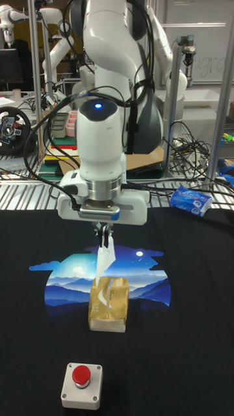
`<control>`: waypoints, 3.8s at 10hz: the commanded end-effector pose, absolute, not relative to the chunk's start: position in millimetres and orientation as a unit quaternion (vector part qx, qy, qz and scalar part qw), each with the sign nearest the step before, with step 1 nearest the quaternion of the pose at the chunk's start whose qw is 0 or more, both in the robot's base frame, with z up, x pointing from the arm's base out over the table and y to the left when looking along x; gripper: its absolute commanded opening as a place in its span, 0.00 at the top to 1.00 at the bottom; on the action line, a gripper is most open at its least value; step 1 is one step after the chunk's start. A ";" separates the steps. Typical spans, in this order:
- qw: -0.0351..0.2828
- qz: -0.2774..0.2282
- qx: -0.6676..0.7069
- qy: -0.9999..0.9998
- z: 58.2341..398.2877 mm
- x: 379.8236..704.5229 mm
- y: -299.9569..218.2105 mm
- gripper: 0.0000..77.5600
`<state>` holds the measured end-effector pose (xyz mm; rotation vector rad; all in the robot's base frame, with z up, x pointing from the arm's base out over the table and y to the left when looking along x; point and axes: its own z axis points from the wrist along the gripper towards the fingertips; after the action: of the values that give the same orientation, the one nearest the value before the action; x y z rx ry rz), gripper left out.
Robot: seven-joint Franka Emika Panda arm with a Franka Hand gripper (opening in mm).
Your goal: Pull out a napkin
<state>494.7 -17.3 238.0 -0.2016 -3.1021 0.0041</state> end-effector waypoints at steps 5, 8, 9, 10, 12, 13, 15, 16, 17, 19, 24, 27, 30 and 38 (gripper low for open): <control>0.011 0.002 -0.061 -0.998 238.6 495.9 -17.2 0.99; 0.011 -0.002 -0.067 -0.998 231.8 476.1 -9.2 0.99; 0.012 -0.001 -0.071 -0.997 230.8 467.3 -4.5 0.99; 0.012 -0.002 -0.073 -0.997 228.8 457.5 -0.9 0.99; 0.013 -0.002 -0.079 -0.997 226.2 439.3 6.5 0.99; 0.015 -0.001 -0.080 -0.997 225.9 434.5 8.6 0.99; 0.015 -0.003 -0.085 -0.996 225.7 421.4 13.9 0.99; 0.016 -0.003 -0.087 -0.996 226.4 419.9 15.8 0.99; 0.016 -0.004 -0.089 -0.996 226.9 419.4 16.9 0.99; 0.010 -0.006 -0.093 -0.996 227.5 420.2 17.8 0.99; 0.015 -0.009 -0.102 -0.995 243.3 457.2 20.4 0.99; 0.019 -0.008 -0.100 -0.995 245.2 461.6 20.3 0.99; 0.019 -0.007 -0.095 -0.995 237.5 443.0 23.4 0.99; 0.010 -0.008 -0.094 -0.995 237.7 436.8 40.4 0.99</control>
<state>435.8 39.7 238.6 -0.3048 -3.0978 -0.0251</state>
